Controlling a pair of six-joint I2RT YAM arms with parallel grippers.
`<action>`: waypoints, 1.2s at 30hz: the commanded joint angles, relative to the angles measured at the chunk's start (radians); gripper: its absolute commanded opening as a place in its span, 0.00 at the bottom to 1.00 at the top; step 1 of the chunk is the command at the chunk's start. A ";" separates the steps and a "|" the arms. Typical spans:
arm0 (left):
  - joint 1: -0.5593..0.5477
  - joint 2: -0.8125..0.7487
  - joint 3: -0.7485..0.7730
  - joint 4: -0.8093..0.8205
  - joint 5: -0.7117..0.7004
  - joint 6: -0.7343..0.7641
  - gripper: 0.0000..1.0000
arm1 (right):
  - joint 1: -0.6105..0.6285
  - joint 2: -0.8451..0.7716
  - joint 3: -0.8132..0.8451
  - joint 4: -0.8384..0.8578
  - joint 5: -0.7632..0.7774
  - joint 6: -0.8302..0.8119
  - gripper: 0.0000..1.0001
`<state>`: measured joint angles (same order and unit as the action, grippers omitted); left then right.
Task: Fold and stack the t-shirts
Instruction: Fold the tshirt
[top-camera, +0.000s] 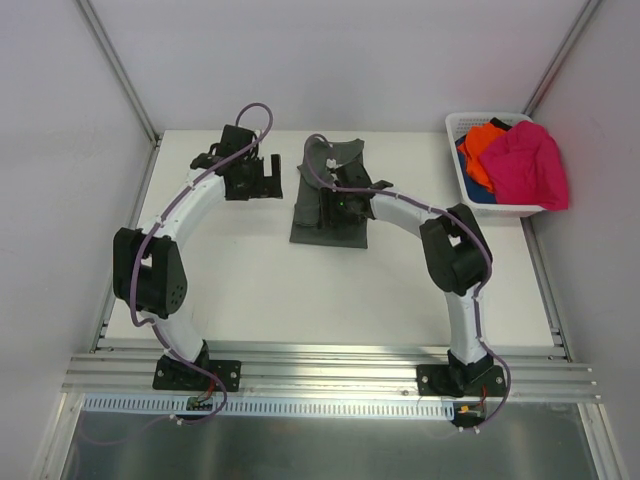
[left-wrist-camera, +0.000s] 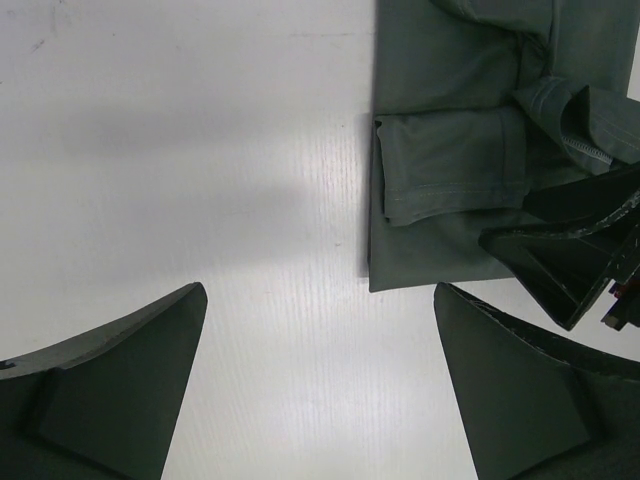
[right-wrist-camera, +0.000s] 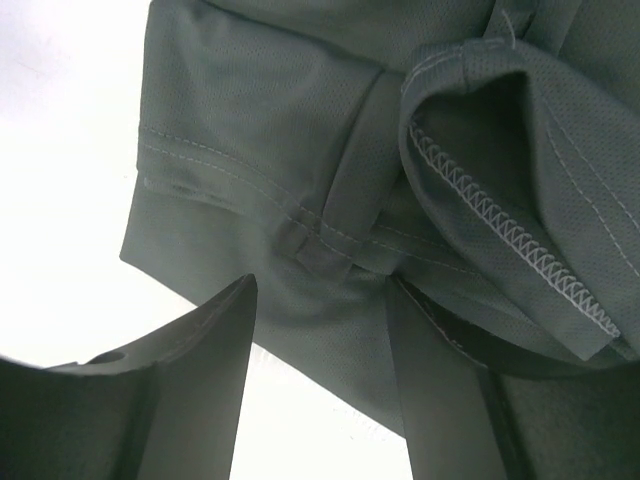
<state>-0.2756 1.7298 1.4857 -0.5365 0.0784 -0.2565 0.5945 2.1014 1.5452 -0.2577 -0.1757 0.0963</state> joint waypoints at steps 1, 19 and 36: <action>0.018 -0.021 0.024 -0.019 0.032 -0.032 0.99 | 0.007 -0.001 0.061 -0.012 -0.001 0.011 0.57; 0.030 -0.084 -0.042 -0.020 0.034 -0.027 0.98 | -0.053 0.218 0.420 -0.017 0.093 -0.067 0.58; 0.032 -0.098 -0.076 -0.020 0.046 -0.029 0.98 | -0.099 0.220 0.538 0.028 0.154 -0.089 0.59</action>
<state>-0.2535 1.6882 1.4273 -0.5461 0.1043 -0.2787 0.5007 2.3356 2.0354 -0.2680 -0.0399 0.0200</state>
